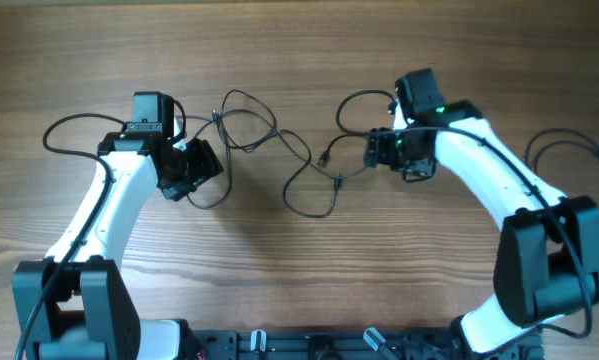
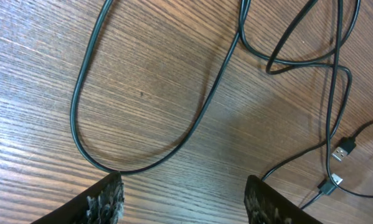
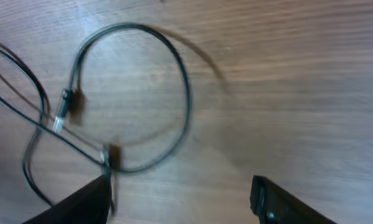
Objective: Untangle cables
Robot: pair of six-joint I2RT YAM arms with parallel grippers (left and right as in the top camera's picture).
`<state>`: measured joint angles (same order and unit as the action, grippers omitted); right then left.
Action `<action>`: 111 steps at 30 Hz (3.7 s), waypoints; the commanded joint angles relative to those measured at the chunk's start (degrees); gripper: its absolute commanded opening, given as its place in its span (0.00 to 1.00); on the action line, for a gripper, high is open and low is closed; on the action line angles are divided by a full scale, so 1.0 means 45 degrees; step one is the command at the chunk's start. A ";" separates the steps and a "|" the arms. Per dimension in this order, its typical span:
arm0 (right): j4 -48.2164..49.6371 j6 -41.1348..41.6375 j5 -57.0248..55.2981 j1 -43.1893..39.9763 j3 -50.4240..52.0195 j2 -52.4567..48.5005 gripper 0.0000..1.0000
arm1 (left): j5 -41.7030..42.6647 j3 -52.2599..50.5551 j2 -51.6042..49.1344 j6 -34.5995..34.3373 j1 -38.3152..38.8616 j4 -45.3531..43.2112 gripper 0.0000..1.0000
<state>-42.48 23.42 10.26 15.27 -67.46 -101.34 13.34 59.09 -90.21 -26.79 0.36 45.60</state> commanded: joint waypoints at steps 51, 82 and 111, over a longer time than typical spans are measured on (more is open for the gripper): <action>-0.5464 -0.1656 0.4284 -0.4216 -0.4697 0.3852 0.05 | -0.0121 -0.0826 -0.1020 -0.2594 0.2152 -0.5683 0.78; -0.5411 0.0457 -0.7125 -0.5017 -0.4697 0.3011 0.04 | -0.0918 -0.0821 0.0204 -0.0423 -0.0277 -0.3322 0.04; -0.5445 -0.5727 0.2778 -0.1943 -0.4682 0.0811 0.39 | 0.0481 -0.0826 0.1685 -0.0423 0.0850 -0.1015 0.04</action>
<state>-66.61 -1.80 23.77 4.43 -88.33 -97.25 16.73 55.22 -83.29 -29.56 3.25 41.01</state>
